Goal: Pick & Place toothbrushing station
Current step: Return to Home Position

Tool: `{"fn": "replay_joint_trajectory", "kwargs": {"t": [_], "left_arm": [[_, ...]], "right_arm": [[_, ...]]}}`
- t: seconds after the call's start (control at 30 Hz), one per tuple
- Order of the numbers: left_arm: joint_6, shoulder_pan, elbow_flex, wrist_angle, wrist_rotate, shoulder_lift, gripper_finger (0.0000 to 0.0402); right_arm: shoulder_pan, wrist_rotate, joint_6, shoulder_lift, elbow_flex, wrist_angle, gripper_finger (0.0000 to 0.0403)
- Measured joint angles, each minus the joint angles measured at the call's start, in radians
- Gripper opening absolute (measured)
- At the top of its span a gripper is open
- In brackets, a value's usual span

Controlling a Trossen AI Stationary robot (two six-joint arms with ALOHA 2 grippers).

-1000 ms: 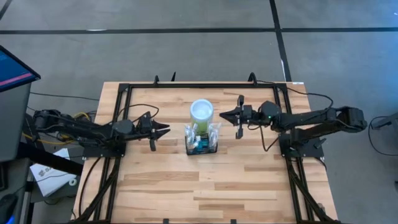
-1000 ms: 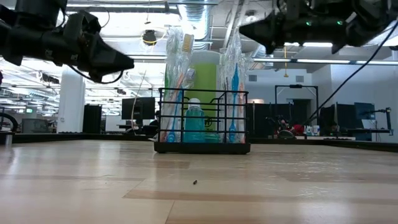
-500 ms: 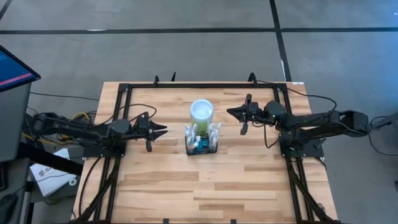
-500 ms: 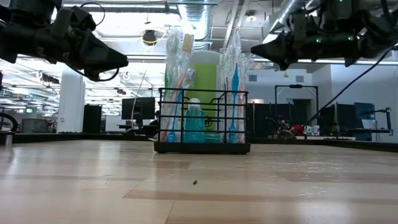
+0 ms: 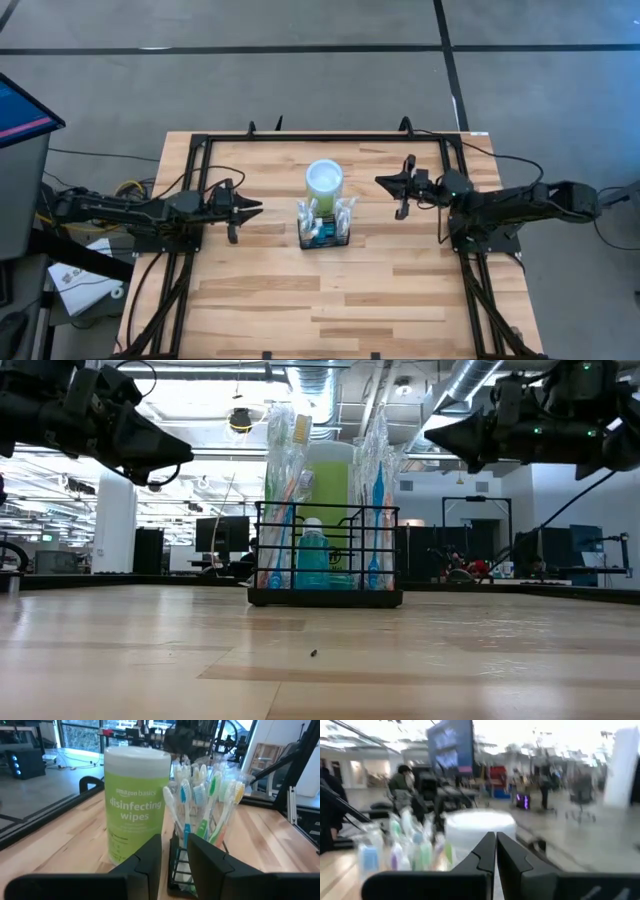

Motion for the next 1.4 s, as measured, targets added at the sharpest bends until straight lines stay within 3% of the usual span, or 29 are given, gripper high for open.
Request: {"fn": "replay_joint_trajectory", "kwargs": {"t": [0.53,0.7,0.83,1.1,1.4], "left_arm": [[0.024,0.0,0.0,-0.198,-0.03,-0.19,0.0088],[0.022,0.0,0.0,-0.249,-0.06,-0.246,0.0088],[0.024,0.0,0.0,-0.303,-0.061,-0.294,0.0088],[0.028,0.0,0.0,-0.419,-0.081,-0.445,0.0088],[0.024,0.002,0.005,-0.461,-0.119,-0.447,0.0088]], "right_arm": [[0.023,0.066,-0.01,-0.242,0.0,-0.379,0.0007],[0.082,0.176,-0.018,-0.281,-0.001,-0.477,0.0007],[0.126,0.222,-0.04,-0.31,-0.006,-0.486,0.0007],[0.176,0.298,-0.008,-0.442,-0.143,-0.415,0.0001],[0.259,0.368,-0.032,-0.479,-0.145,-0.501,0.0001]]}}
